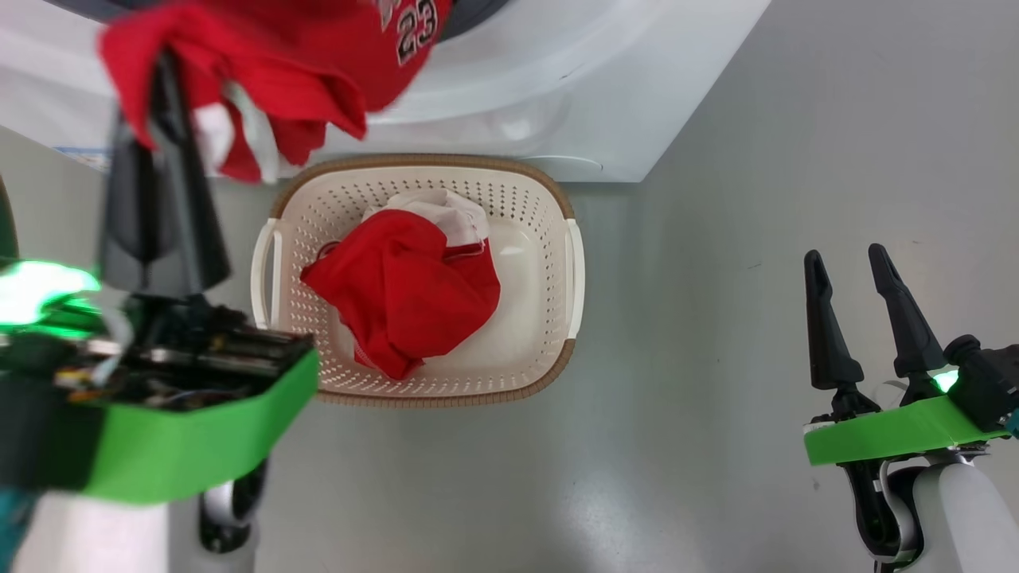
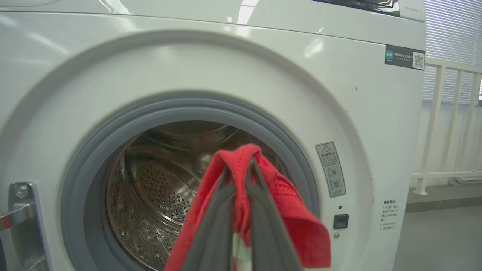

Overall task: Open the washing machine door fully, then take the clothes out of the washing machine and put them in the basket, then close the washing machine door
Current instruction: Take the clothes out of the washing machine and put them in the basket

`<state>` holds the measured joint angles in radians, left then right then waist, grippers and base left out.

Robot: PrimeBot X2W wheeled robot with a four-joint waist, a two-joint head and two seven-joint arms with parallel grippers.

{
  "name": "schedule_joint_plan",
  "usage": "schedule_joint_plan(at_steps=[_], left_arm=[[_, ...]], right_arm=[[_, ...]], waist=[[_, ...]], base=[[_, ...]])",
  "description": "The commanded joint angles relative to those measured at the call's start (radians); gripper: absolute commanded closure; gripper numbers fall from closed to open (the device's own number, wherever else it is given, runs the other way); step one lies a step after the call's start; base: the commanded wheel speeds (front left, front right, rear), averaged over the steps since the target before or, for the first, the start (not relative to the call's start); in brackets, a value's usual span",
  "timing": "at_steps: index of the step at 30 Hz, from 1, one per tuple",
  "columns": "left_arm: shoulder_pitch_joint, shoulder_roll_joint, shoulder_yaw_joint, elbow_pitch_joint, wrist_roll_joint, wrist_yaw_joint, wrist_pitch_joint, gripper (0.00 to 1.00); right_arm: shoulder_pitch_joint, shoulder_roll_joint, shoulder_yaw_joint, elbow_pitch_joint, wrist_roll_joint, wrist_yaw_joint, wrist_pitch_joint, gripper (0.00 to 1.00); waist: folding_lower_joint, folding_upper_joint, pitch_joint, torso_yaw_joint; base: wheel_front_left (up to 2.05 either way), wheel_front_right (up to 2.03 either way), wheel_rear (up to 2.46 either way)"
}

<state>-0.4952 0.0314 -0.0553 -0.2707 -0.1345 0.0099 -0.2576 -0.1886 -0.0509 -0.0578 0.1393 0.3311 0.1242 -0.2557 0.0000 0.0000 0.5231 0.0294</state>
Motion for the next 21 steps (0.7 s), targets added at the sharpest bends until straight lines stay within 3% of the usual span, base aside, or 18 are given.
schedule_joint_plan(at_steps=[1, 10, 21], left_arm=[[0.032, 0.019, 0.015, 0.015, -0.009, 0.003, -0.004, 1.00], [0.023, 0.019, -0.003, 0.342, -0.095, -0.022, -0.004, 1.00], [-0.075, 0.019, -0.026, 0.682, -0.060, -0.049, -0.004, 1.00]], right_arm=[[0.007, 0.001, 0.024, -0.025, -0.012, 0.007, -0.006, 0.00], [-0.018, 0.001, 0.034, -0.026, -0.003, 0.007, -0.006, 0.00], [-0.055, 0.001, 0.043, -0.035, 0.009, 0.007, -0.006, 0.00]], waist=[[0.0000, 0.0000, 0.008, -0.001], [0.0000, 0.0000, 0.051, -0.012], [0.0000, 0.0000, 0.121, -0.033]], base=[[0.00, 0.00, 0.00], [0.00, 0.00, 0.00], [0.00, 0.00, 0.00]])
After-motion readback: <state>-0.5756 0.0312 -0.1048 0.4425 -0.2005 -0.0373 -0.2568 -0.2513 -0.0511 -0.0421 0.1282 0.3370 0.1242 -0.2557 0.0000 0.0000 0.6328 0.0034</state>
